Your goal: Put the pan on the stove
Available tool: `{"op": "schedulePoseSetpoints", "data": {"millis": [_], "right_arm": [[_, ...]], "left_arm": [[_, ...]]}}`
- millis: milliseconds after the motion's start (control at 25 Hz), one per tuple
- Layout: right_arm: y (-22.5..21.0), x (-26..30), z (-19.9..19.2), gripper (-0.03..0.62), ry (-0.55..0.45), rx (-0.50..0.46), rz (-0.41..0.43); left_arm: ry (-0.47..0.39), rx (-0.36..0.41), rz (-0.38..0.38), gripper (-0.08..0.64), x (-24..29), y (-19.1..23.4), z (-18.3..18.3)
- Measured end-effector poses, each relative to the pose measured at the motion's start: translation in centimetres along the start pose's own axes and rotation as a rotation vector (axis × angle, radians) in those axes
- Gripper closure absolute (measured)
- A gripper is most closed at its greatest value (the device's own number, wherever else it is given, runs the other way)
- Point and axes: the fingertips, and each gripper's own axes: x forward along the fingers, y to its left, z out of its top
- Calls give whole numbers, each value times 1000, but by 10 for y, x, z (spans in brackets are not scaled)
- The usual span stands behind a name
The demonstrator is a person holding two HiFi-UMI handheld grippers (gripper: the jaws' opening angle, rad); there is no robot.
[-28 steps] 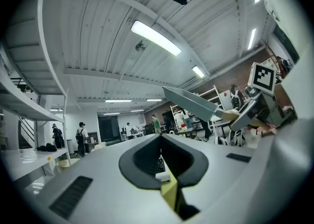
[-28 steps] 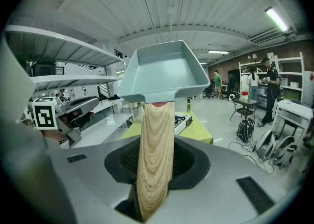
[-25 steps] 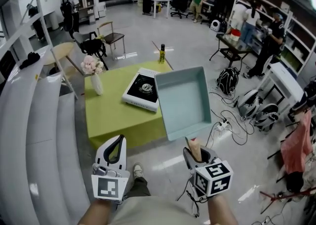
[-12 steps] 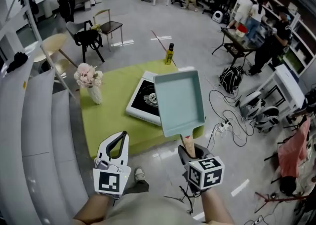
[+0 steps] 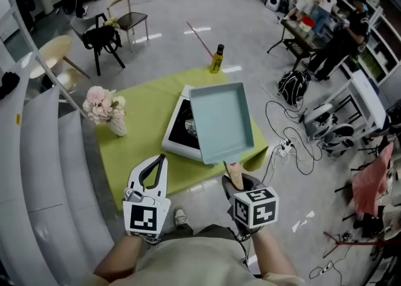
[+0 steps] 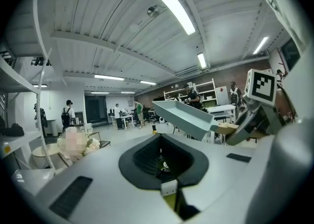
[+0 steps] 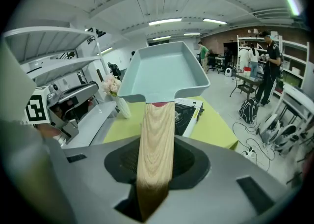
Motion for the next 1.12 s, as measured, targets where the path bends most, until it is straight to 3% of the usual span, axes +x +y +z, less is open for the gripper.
{"op": "schedulePoseSetpoints", "data": {"millis": [560, 1120], "right_arm": [[-36, 58, 18, 480, 121, -45, 9], [-64, 123, 2, 479, 295, -91, 45]], "left_arm": [[91, -26, 12, 554, 54, 15, -33], [215, -87, 20, 554, 96, 13, -87]]}}
